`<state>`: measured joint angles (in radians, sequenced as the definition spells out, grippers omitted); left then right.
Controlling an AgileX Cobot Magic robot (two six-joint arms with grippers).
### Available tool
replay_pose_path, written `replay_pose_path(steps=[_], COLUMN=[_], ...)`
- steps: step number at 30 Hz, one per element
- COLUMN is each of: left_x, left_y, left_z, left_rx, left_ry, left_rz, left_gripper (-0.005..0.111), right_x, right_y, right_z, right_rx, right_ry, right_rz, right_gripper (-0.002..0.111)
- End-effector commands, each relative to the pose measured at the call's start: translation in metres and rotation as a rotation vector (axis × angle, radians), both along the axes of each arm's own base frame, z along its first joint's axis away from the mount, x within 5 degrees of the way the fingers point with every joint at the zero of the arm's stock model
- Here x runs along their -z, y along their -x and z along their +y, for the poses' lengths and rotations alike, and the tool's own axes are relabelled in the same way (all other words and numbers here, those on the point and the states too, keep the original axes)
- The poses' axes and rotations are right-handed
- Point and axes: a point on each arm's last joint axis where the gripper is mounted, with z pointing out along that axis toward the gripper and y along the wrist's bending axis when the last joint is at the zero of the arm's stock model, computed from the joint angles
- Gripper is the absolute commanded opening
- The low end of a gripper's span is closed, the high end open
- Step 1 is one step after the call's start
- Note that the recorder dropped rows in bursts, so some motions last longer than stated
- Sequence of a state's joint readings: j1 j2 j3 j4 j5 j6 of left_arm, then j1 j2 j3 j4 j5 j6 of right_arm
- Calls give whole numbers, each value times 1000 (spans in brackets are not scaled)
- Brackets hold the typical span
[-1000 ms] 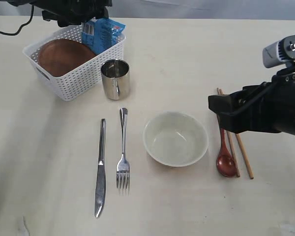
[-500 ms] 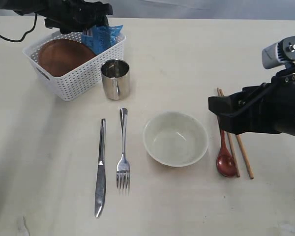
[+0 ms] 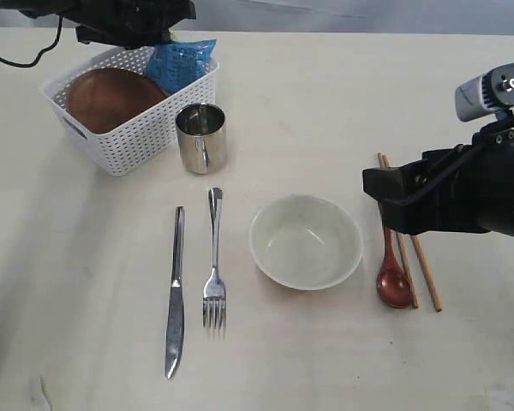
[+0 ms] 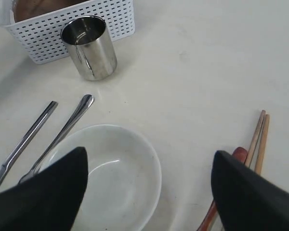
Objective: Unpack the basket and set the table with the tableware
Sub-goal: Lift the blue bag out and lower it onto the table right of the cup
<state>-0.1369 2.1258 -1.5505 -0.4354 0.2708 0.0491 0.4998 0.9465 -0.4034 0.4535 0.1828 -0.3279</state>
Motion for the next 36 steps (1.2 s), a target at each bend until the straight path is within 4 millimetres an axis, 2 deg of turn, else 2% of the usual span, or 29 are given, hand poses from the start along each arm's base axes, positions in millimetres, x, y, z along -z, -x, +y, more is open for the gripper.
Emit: replay_pose_path(steps=[1, 7, 13, 16, 19, 24, 28, 32, 36], left_x=[-15, -39, -83, -101, -109, -108, -92, -72, -46], left_y=[2, 10, 27, 38, 48, 63, 71, 74, 70], left_z=[-1, -1, -4, -17, -45, -98, -131, -148, -153], left_rx=[1, 20, 52, 100, 188, 339, 425, 468, 481], left_ry=[15, 24, 37, 38, 18, -21, -37, -46, -60], left_rz=[-16, -33, -78, -97, -122, -172, -154, -100, -29], left_gripper=[0, 0, 0, 0, 0, 0, 0, 0, 0], right_x=[0, 0, 0, 0, 0, 0, 0, 0, 0], right_y=[0, 0, 0, 0, 0, 0, 0, 0, 0], right_z=[-1, -1, -1, -1, -1, -2, -2, -2, -2], right_rx=[-4, -4, -4, -4, -4, -8, -12, -11, -11], right_ry=[13, 13, 13, 13, 13, 20, 29, 28, 28], right_rz=[-12, -12, -12, -12, -12, -16, -18, -17, -17], right_gripper=[68, 68, 68, 68, 68, 68, 68, 68, 68])
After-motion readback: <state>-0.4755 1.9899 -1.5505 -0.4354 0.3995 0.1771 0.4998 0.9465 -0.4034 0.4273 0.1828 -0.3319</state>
